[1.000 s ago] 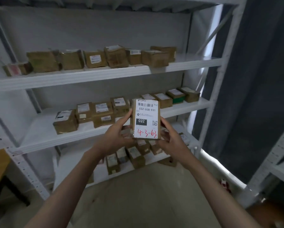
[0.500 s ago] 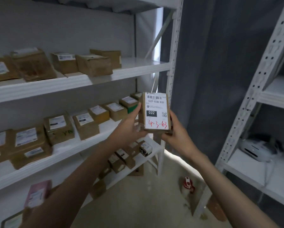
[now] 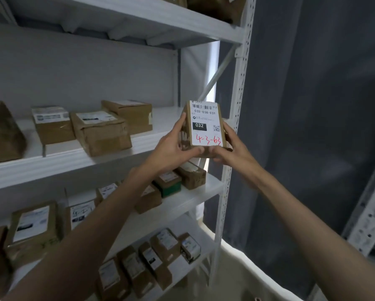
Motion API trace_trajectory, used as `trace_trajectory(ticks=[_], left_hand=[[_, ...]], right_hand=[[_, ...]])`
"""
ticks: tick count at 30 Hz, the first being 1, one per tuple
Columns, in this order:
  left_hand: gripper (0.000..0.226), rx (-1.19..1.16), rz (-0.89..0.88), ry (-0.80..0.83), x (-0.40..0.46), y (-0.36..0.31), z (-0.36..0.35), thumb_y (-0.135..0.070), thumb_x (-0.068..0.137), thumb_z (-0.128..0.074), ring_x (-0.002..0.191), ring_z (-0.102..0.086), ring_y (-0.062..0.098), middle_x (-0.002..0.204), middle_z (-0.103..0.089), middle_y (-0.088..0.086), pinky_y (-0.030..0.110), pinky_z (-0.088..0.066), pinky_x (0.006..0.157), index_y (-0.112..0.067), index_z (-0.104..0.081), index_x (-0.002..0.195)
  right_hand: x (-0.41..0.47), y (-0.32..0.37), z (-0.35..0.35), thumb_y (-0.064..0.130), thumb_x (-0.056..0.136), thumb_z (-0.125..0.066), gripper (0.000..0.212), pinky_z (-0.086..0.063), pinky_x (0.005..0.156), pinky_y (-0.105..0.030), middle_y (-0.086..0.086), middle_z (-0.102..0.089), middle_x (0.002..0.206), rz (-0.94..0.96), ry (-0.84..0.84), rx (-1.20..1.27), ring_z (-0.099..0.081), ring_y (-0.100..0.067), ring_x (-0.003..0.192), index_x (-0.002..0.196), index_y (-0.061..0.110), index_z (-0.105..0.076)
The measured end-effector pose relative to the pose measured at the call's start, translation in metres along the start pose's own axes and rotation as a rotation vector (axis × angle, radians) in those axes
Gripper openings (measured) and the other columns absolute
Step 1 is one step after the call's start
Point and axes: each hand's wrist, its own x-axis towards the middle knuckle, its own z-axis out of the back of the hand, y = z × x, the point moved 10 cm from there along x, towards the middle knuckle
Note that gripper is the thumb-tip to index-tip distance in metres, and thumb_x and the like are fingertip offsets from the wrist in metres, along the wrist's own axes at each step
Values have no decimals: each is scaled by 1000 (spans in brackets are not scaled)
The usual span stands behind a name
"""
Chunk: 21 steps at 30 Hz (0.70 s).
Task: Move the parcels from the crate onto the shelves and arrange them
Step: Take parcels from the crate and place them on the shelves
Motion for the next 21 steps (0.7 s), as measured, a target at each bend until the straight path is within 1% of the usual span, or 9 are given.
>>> trace_trajectory(ticks=[3,6,8,10,12,14,16,18,21], left_hand=[[94,14,20,-64,32,10,8,-43,85,-71,133,-45,16,154,-37,-8,40,-40,103,-38,-8,155],[87,145,83,-175,67,26,25,-53,85,-66,132,-43,19,149,-36,2,41,-40,104,-33,-18,155],[88,217,145,-231,87,39,36,-68,79,-61,128,-47,21,144,-41,2,42,-41,106,-32,-27,152],[93,248,193,-300,106,53,49,-79,69,-57,123,-52,21,137,-51,0,47,-44,105,-31,-40,145],[84,280,245,-354,118,60,57,-71,72,-59,120,-53,24,132,-54,3,46,-44,104,-26,-45,142],[72,311,294,-391,126,65,61,-57,82,-63,125,-48,28,132,-52,9,46,-41,105,-20,-44,142],[66,341,341,-422,133,72,62,-52,87,-61,128,-45,28,134,-50,10,45,-40,106,-19,-43,142],[61,348,363,-463,136,75,62,-49,90,-60,130,-42,27,134,-49,10,43,-39,107,-20,-44,141],[59,357,403,-525,138,80,62,-52,89,-57,130,-43,26,134,-52,8,45,-39,107,-20,-46,139]], right_hand=[[46,-15,0,30,88,-70,77,-56,96,-44,12,-58,135,0,17,44,-56,-12,124,149,51,-28],[97,-26,-9,32,92,-69,68,-56,95,-40,8,-58,133,-13,60,116,-56,-15,123,148,45,-32],[130,-34,-20,33,94,-66,60,-55,93,-37,6,-56,135,-30,108,160,-55,-16,123,145,41,-36],[161,-42,-31,34,93,-66,56,-54,98,-42,6,-60,131,-53,156,185,-59,-15,120,143,37,-41],[188,-48,-40,35,91,-67,56,-53,100,-43,8,-65,126,-70,204,187,-63,-12,113,143,35,-45],[209,-51,-47,35,92,-65,52,-55,96,-39,10,-67,121,-76,250,175,-65,-9,108,141,34,-47],[222,-50,-53,34,94,-61,47,-58,81,-27,15,-67,114,-78,297,174,-66,-4,100,139,33,-50],[232,-52,-57,36,94,-60,45,-54,64,-17,17,-66,111,-77,336,161,-66,-1,94,138,33,-50],[242,-54,-61,41,92,-61,45,-56,64,-20,10,-65,115,-81,368,140,-65,-5,95,135,32,-52]])
